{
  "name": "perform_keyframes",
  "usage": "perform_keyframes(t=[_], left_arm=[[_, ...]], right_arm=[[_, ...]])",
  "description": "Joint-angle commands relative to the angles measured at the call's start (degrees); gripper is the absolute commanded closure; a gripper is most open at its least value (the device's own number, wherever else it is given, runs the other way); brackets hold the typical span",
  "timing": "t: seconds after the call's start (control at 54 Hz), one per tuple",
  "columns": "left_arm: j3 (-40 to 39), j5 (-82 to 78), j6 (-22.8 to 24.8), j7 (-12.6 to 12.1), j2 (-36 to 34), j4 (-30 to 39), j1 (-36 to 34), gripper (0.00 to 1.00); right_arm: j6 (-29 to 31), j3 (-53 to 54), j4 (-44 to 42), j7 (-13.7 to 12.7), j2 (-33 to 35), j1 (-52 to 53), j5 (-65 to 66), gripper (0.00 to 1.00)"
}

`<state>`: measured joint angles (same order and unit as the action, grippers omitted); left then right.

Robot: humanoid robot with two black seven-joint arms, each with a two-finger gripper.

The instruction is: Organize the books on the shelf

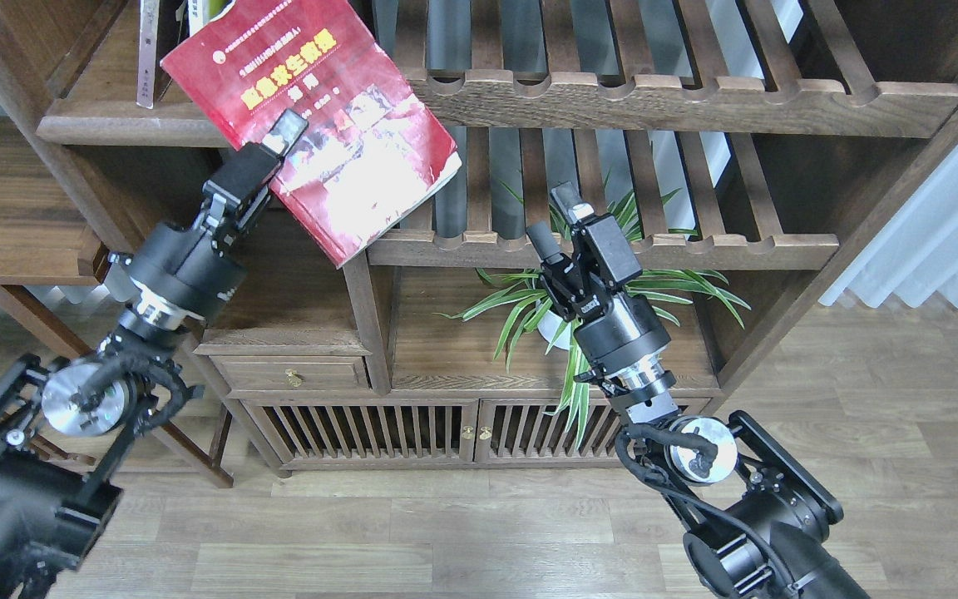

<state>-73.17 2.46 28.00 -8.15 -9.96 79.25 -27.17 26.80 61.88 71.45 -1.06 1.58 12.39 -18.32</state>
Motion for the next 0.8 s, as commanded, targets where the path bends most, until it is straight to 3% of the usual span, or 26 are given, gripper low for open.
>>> perform_keyframes(t=[0.0,0.167,0.592,0.778], left_arm=[[-1.9,0.0,0.0,-0.5,-0.1,-0.1,-3.1,1.0],[-4.7,0.0,0.0,-2.3,-0.1,-0.1,-6.7,1.0],[-16.4,-0.3,0.0,-8.1,-0.3,-0.1,-7.5,1.0],[-22.1,-2.7,0.0,-11.6,-0.9,-0.1,-10.5,1.0]], right_arm=[[0.0,0.0,-0.4,0.0,0.0,0.4,0.5,0.04],[0.0,0.0,-0.6,0.0,0.0,1.0,0.6,0.04],[0.0,-0.6,-1.4,0.0,-1.6,2.2,0.6,0.03],[0.7,-1.5,-1.0,-0.1,-1.6,2.5,0.7,0.03]])
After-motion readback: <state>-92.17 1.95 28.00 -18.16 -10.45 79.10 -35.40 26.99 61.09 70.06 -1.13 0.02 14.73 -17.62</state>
